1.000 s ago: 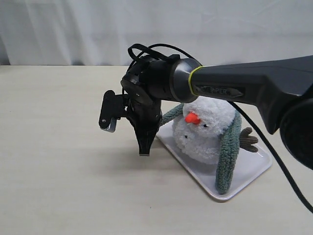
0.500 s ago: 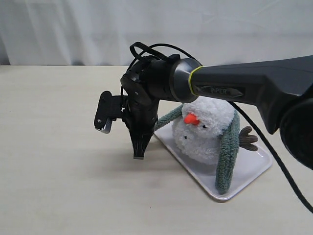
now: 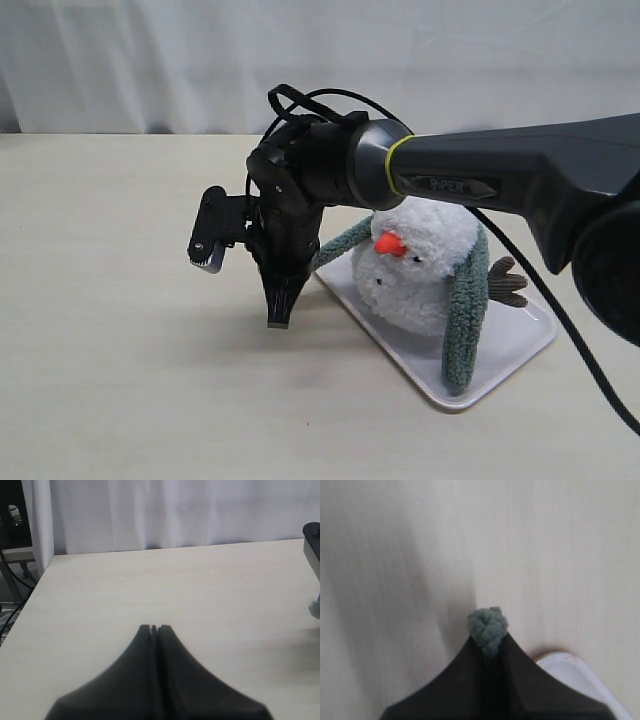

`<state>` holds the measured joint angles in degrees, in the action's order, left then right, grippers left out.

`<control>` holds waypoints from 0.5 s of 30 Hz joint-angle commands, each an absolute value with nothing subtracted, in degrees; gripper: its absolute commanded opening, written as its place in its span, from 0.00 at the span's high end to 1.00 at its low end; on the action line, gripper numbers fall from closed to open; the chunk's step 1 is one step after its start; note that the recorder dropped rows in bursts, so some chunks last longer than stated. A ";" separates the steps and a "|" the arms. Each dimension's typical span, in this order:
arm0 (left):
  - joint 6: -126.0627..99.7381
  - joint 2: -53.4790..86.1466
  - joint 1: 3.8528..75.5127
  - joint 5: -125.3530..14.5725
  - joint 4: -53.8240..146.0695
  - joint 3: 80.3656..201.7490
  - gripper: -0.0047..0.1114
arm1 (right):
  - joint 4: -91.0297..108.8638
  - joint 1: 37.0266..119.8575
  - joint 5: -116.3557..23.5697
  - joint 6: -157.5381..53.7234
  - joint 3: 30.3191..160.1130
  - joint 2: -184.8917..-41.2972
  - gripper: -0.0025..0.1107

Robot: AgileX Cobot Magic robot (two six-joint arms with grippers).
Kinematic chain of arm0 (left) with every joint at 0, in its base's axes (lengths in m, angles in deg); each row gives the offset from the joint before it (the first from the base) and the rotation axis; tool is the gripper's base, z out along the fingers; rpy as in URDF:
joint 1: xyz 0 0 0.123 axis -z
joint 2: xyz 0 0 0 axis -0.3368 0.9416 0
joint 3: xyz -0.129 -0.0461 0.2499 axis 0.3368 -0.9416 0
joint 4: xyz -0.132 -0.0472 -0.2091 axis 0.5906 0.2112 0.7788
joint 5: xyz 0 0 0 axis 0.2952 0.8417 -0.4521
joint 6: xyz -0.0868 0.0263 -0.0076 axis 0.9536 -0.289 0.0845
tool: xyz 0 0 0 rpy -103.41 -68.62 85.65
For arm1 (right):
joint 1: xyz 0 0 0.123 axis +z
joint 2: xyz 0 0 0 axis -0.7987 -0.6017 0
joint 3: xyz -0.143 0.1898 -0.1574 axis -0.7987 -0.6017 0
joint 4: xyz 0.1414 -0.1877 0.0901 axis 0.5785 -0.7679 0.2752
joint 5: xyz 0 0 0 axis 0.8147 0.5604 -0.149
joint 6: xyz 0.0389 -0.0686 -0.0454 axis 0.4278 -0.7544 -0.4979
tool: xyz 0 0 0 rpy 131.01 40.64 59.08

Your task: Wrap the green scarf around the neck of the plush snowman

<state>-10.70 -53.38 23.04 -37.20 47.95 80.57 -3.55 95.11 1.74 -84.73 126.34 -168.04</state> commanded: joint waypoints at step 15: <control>-10.79 -53.48 23.00 -37.70 48.28 80.37 0.96 | -11.79 95.16 6.81 -77.31 126.31 -167.61 0.59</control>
